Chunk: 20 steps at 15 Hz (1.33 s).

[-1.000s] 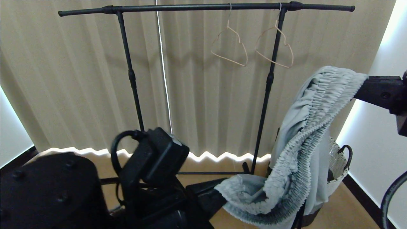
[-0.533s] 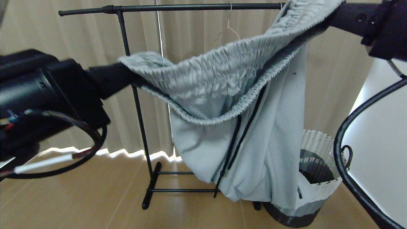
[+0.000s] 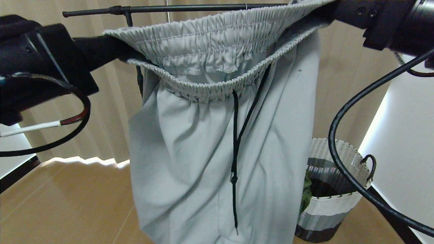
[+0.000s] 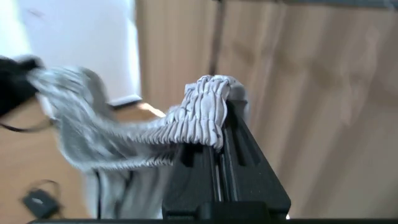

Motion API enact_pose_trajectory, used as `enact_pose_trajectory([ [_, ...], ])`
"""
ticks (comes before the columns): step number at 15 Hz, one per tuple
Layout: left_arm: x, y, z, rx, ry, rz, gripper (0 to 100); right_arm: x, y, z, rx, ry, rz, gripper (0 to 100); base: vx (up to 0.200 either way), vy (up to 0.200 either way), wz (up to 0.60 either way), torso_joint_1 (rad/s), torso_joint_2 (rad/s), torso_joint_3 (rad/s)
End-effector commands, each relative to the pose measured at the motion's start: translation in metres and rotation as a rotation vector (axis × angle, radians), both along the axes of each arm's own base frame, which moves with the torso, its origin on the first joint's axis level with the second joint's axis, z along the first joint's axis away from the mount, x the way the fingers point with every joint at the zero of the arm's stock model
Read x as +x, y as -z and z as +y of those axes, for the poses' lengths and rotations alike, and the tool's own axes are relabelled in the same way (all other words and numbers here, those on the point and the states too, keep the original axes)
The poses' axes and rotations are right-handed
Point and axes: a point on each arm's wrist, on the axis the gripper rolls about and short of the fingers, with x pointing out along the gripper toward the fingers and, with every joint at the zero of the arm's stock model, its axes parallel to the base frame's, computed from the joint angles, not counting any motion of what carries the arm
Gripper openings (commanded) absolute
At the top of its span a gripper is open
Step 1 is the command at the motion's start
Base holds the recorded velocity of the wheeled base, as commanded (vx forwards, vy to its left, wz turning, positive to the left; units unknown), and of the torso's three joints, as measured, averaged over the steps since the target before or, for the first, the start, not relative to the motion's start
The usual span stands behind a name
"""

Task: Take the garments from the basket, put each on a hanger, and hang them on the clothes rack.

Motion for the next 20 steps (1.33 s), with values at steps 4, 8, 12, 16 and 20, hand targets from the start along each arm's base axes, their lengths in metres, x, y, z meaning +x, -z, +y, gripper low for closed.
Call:
enact_pose_trajectory([
  [4,0.042,0.057,-0.023,0.362,-0.227,0.172,0,0.015,0.048,-0.043,-0.098,0.199,0.120,0,0.000,0.000,0.00,0.000,0.00,0.000],
  [8,0.050,0.053,-0.032,0.402,-0.237,0.182,0,0.014,0.071,-0.045,-0.102,0.208,0.119,0,0.000,0.000,0.00,0.000,0.00,0.000],
  [12,0.036,0.037,-0.031,0.356,-0.111,0.127,0,0.021,0.067,-0.056,-0.086,0.273,0.098,0,0.000,0.000,0.00,0.000,0.00,0.000],
  [16,0.041,0.036,-0.035,0.326,-0.108,0.130,0,0.024,0.064,-0.062,-0.081,0.301,0.091,0,0.000,0.000,0.00,0.000,0.00,0.000],
  [20,0.040,0.036,-0.035,0.316,-0.107,0.133,0,0.023,0.063,-0.063,-0.079,0.304,0.089,0,0.000,0.000,0.00,0.000,0.00,0.000],
])
